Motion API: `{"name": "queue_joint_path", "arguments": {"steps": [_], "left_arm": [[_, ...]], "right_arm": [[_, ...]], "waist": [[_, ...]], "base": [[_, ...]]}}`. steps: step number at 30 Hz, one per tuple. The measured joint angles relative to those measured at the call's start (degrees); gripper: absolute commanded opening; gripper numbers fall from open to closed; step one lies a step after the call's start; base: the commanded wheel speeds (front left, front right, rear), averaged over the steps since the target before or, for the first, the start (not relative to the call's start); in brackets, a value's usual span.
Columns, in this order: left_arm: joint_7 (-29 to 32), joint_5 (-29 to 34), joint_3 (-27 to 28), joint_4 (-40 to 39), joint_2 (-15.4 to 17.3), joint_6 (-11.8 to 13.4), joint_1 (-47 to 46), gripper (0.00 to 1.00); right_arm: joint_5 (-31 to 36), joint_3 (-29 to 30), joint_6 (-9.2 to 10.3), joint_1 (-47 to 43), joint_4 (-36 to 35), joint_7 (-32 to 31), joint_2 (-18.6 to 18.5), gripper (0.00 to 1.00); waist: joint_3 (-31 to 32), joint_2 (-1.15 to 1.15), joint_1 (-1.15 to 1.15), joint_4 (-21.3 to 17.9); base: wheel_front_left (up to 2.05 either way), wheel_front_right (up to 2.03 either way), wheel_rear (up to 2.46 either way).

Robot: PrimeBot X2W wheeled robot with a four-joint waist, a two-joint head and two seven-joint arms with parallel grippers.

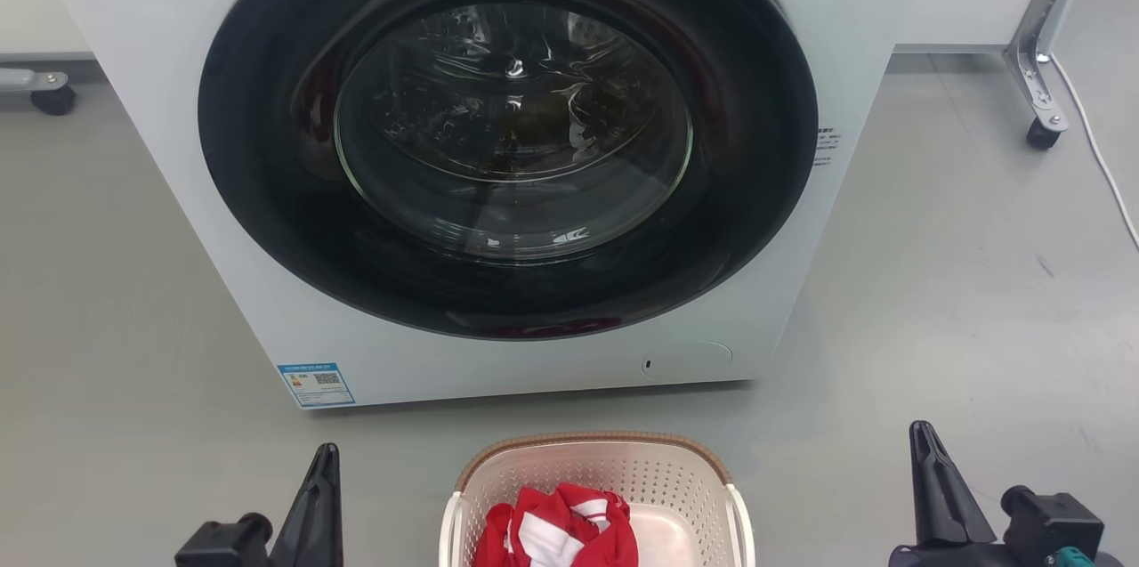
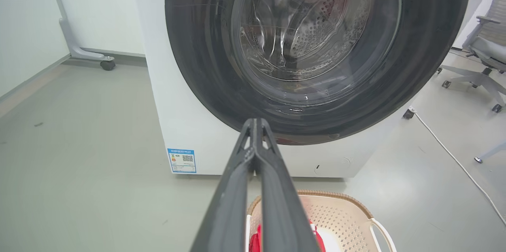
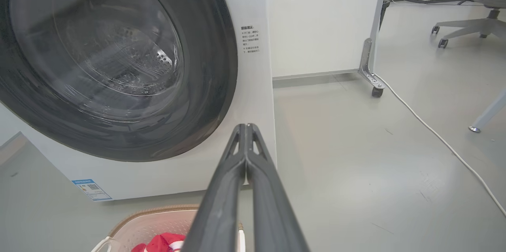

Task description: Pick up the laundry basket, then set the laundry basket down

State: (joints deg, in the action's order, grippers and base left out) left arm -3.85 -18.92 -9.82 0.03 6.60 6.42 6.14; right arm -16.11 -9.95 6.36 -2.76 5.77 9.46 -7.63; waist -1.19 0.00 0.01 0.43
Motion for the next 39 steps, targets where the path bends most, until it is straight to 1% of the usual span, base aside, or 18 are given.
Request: {"name": "queue_joint_path", "arguments": {"steps": [5,6,9,23,27,34,39], "left_arm": [[0.75,-4.30,0.86,0.96,-0.31,-0.93,-0.13,0.00],[0.87,-6.70,1.23,1.26,-0.37,-0.96,-0.20,0.00],[1.25,-9.45,1.72,1.72,-0.46,-1.46,-0.47,0.00],[3.15,-20.64,4.09,4.20,-1.14,-3.44,-2.33,0.00],[3.35,-22.82,4.55,4.80,-1.25,-3.49,-2.47,0.00],[4.30,-28.24,5.72,6.08,-1.48,-4.95,-3.48,0.00],[4.88,-31.98,6.54,7.05,-1.72,-5.49,-3.74,0.00]], "right_arm": [[-4.19,1.11,-0.86,0.18,0.59,-1.11,0.24,0.00],[-6.51,1.46,-0.97,0.31,0.83,-1.45,0.37,0.00],[-9.59,2.00,-1.43,0.80,1.18,-2.08,0.56,0.00],[-21.23,4.85,-3.36,1.65,2.93,-4.88,1.33,0.00],[-23.81,5.39,-3.88,2.26,3.30,-5.42,1.47,0.00],[-29.27,6.77,-4.93,2.53,4.14,-6.54,2.00,0.00],[-33.34,7.72,-5.50,3.18,4.80,-7.47,2.21,0.00]], "waist": [[0.06,0.00,0.00,-0.03],[0.09,0.00,0.00,-0.04],[0.13,0.01,0.00,-0.05],[0.30,0.00,0.00,-0.13],[0.34,0.00,0.00,-0.14],[0.42,0.00,0.00,-0.17],[0.48,0.00,0.00,-0.20]], "base": [[0.00,0.00,0.00],[0.00,0.00,0.00],[0.00,0.00,0.00],[0.00,0.00,0.00],[0.00,0.00,0.00],[0.00,0.00,0.00],[0.00,0.00,0.00]]}}
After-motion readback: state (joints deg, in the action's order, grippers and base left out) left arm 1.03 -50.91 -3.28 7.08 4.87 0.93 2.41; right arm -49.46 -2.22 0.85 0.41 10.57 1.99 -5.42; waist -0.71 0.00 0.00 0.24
